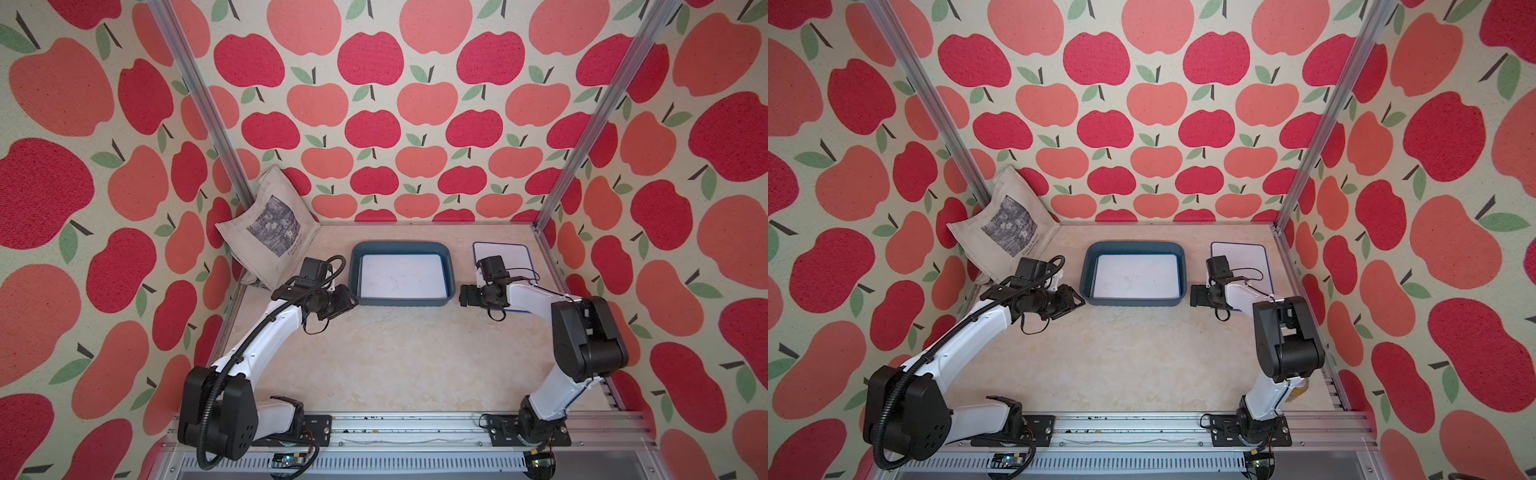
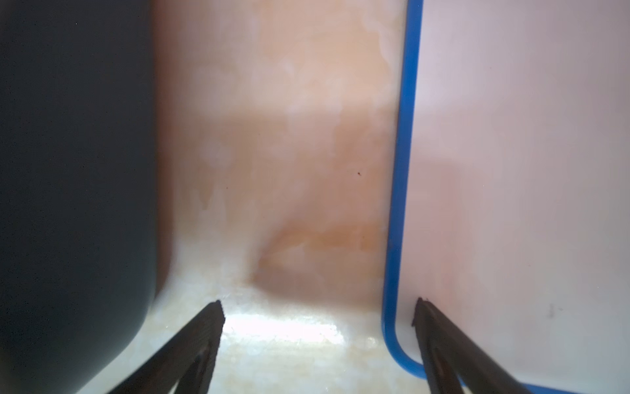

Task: Put the whiteboard into the storage box
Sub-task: Move the whiteboard to the center of the board.

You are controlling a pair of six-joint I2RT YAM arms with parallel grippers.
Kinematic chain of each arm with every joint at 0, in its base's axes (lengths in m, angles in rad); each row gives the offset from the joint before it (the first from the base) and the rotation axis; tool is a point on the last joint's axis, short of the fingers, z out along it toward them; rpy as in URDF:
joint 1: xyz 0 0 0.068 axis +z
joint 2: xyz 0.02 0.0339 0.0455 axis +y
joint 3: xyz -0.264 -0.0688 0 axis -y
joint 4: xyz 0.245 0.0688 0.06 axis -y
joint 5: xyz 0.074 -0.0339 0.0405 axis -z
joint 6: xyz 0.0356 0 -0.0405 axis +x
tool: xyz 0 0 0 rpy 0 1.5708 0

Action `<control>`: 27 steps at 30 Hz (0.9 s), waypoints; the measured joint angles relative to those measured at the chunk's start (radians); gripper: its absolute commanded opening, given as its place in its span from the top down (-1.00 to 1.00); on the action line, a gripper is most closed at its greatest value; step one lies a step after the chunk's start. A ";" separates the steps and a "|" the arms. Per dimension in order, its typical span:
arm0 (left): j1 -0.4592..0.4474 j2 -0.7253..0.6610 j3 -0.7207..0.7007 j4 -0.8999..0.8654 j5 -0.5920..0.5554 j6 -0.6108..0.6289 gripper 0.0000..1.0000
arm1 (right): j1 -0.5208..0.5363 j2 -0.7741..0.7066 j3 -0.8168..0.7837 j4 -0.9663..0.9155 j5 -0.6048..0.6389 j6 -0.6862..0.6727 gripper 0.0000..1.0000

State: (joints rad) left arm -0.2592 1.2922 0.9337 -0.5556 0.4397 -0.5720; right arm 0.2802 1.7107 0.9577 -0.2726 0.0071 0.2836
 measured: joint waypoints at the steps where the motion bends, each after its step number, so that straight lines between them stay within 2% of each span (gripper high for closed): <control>1: 0.000 0.000 0.000 0.000 0.000 0.000 0.10 | 0.000 -0.006 -0.008 0.006 -0.013 0.003 -0.81; 7: 0.003 -0.003 -0.013 0.007 0.004 -0.002 0.09 | 0.016 -0.028 -0.040 0.027 -0.035 0.006 -0.79; 18: 0.011 -0.058 -0.025 0.007 0.007 -0.015 0.10 | 0.117 -0.095 -0.119 0.058 -0.045 0.064 -0.79; 27: 0.011 -0.116 -0.050 0.006 0.006 -0.016 0.09 | 0.258 -0.160 -0.182 0.074 -0.062 0.164 -0.79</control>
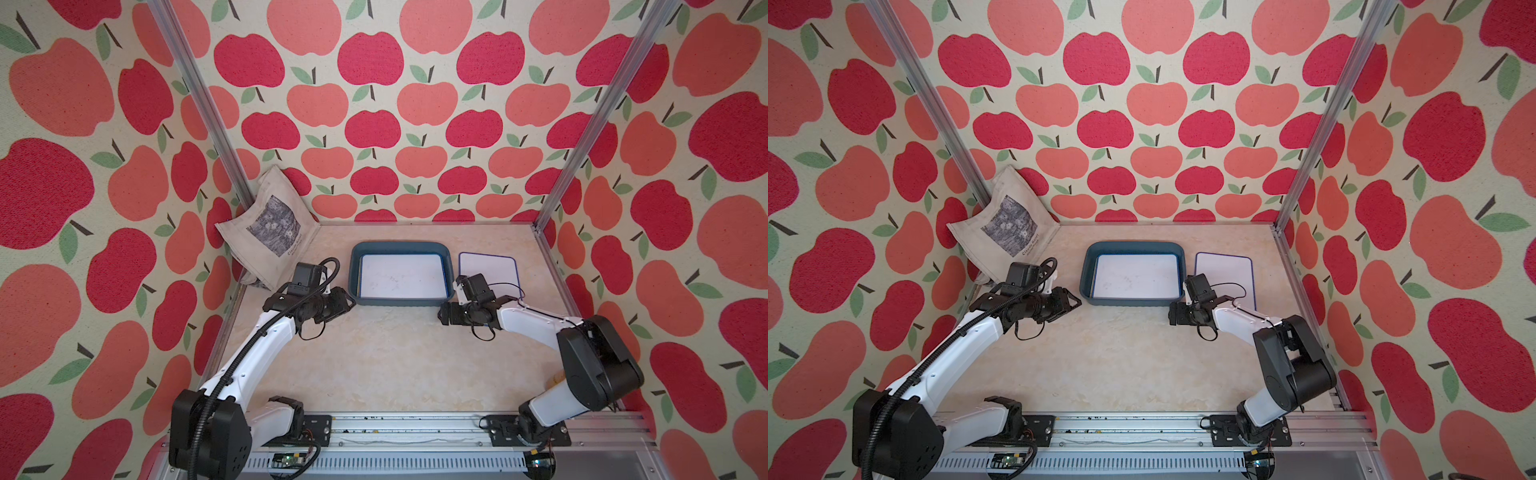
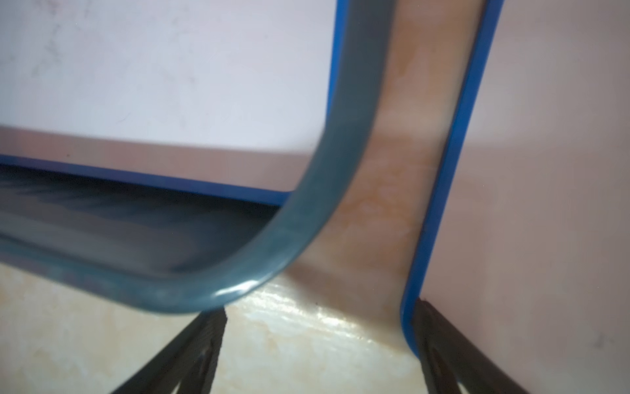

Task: Put the whiteboard into the storage box
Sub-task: Move the whiteboard to the center of the board.

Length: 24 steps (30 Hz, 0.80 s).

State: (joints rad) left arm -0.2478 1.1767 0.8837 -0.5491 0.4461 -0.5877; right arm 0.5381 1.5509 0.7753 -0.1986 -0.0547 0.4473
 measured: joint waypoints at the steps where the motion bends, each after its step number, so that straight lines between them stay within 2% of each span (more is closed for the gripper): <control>1: 0.000 -0.006 -0.003 0.000 0.000 0.000 0.09 | 0.018 -0.003 -0.002 -0.002 -0.001 0.009 -0.79; 24: 0.005 -0.152 -0.092 -0.030 0.009 -0.016 0.09 | 0.229 -0.042 -0.031 0.019 -0.079 0.239 -0.81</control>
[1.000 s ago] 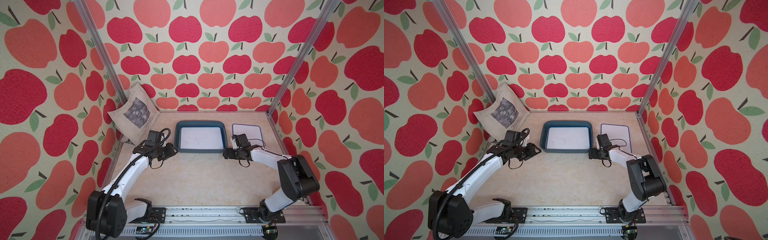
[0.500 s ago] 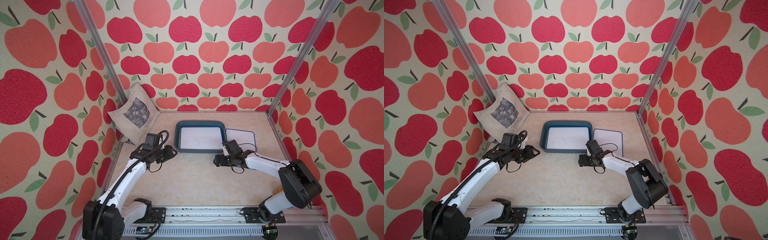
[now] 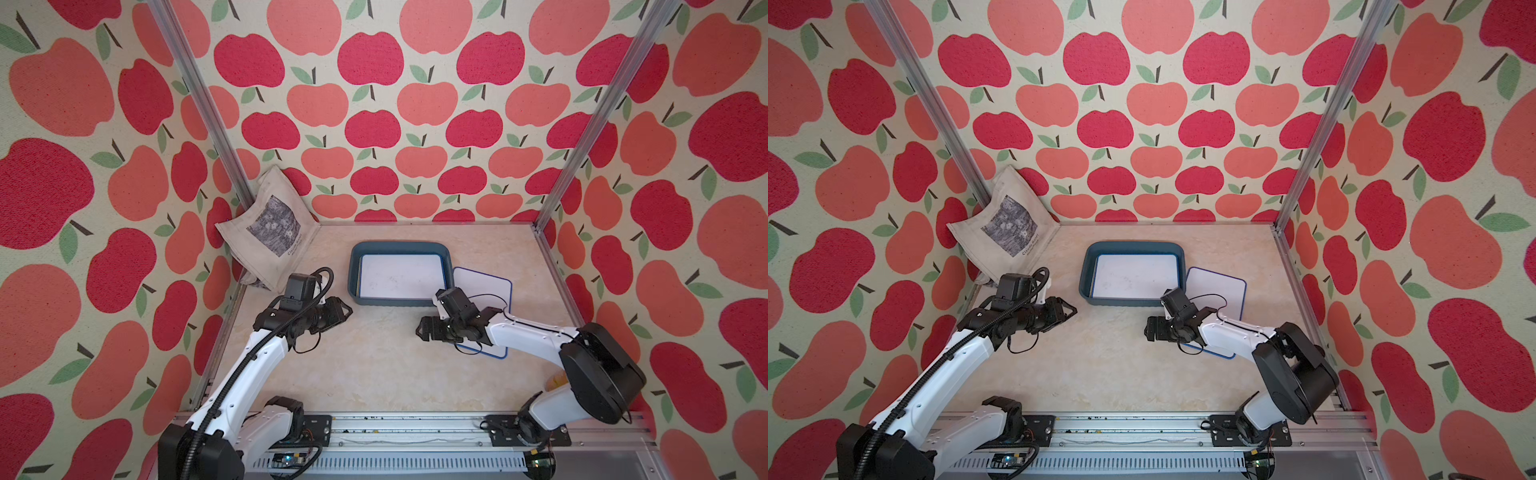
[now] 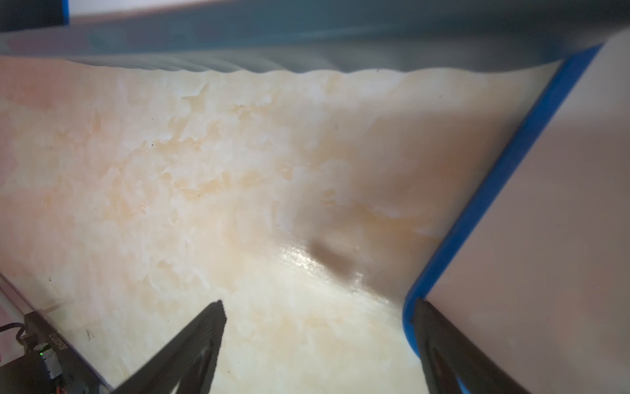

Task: Put the whiteboard into the storage box
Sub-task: Move the whiteboard to the center of the board.

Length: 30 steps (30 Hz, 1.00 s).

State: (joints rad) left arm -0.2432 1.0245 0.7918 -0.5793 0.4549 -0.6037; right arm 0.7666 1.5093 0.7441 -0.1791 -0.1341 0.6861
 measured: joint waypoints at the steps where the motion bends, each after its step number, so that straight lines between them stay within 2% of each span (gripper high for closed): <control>1: 0.000 -0.005 -0.006 0.000 0.003 -0.002 0.09 | 0.010 0.003 0.002 0.003 -0.002 0.005 -0.81; 21: -0.010 -0.037 -0.096 0.008 0.031 -0.035 0.11 | 0.140 0.214 0.248 0.006 -0.060 0.021 -0.81; 26: -0.055 -0.037 -0.120 0.013 0.011 -0.047 0.10 | 0.150 0.201 0.299 -0.036 -0.043 -0.016 -0.82; 30: -0.127 -0.020 -0.151 0.034 -0.021 -0.092 0.10 | 0.147 0.126 0.311 -0.148 0.053 -0.085 -0.85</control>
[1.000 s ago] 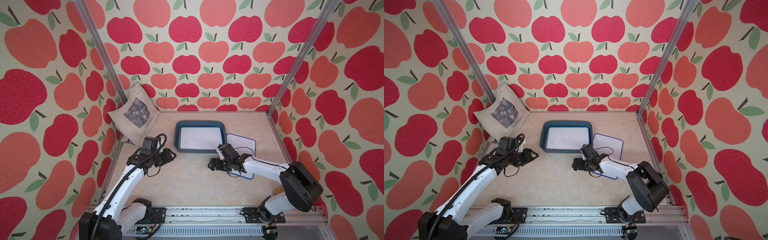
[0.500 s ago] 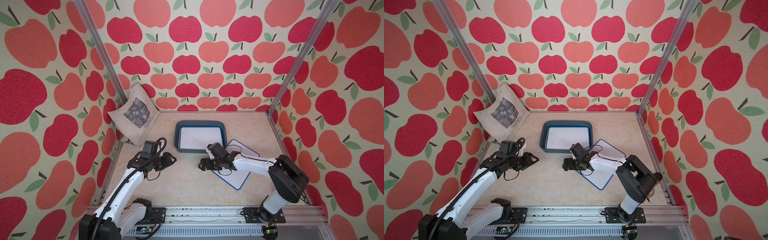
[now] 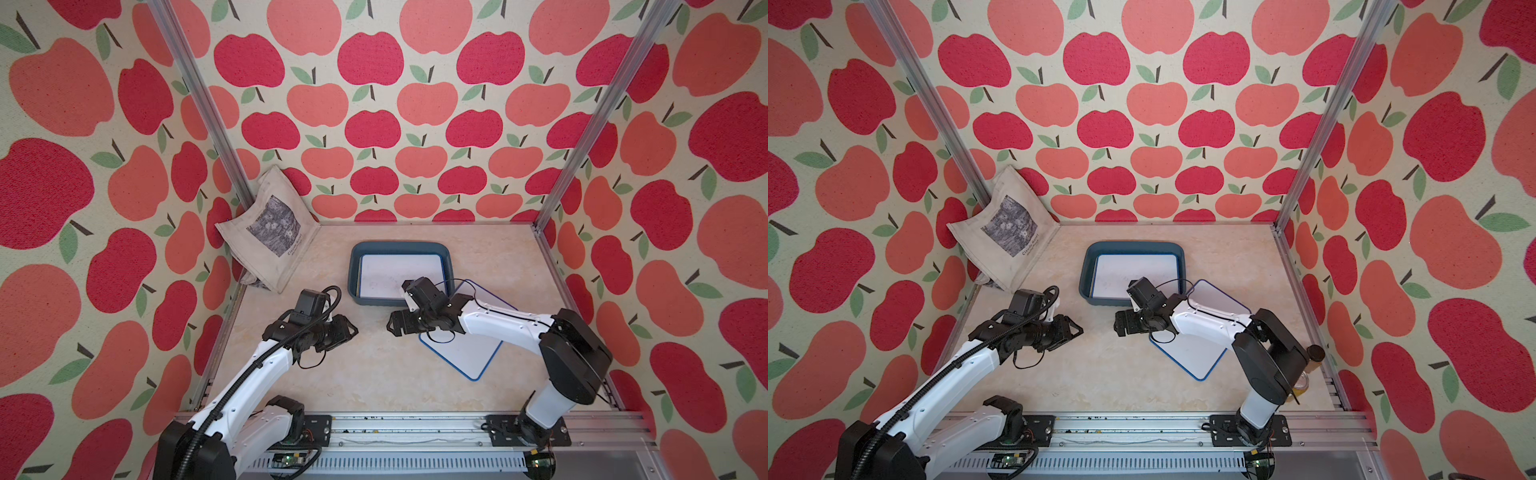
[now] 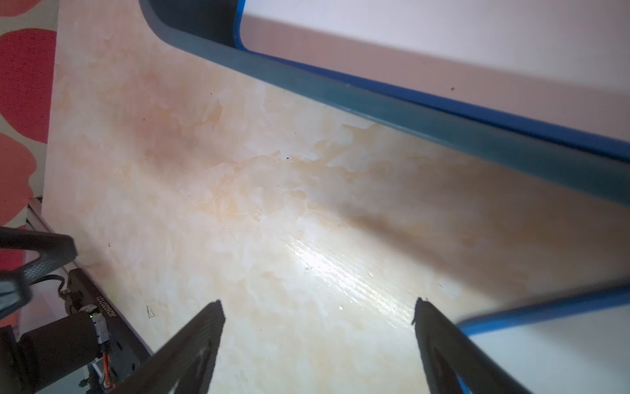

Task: Put the whiteboard into the storage box
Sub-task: Move the whiteboard to the center of the board.

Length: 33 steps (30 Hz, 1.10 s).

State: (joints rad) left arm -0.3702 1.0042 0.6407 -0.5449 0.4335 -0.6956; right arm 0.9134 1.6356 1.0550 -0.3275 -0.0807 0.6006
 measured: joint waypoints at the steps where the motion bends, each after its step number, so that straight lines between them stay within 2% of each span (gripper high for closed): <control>1: -0.024 0.008 -0.008 0.010 -0.008 -0.017 0.10 | -0.003 -0.024 0.002 -0.031 0.029 -0.019 -0.85; 6: -0.164 0.049 -0.034 0.067 -0.057 -0.108 0.10 | -0.071 -0.136 0.005 -0.151 0.154 -0.116 -0.88; 10: -0.272 0.105 -0.034 0.124 -0.089 -0.184 0.09 | -0.193 -0.193 -0.006 -0.188 0.231 -0.187 -0.88; 16: -0.373 0.246 -0.023 0.207 -0.107 -0.266 0.09 | -0.397 -0.187 -0.018 -0.198 0.302 -0.252 -0.88; 25: -0.462 0.533 0.081 0.352 -0.079 -0.310 0.09 | -0.632 -0.077 -0.018 -0.130 0.287 -0.295 -0.88; 29: -0.473 0.602 0.148 0.375 -0.057 -0.308 0.09 | -0.729 0.004 -0.018 -0.095 0.250 -0.295 -0.88; 33: -0.475 0.640 0.198 0.380 -0.040 -0.301 0.09 | -0.782 0.067 -0.013 -0.066 0.206 -0.297 -0.87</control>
State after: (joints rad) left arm -0.8448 1.6440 0.8387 -0.1654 0.3935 -0.9962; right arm 0.1314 1.7023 1.0424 -0.3931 0.1253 0.3035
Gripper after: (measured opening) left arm 0.454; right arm 0.939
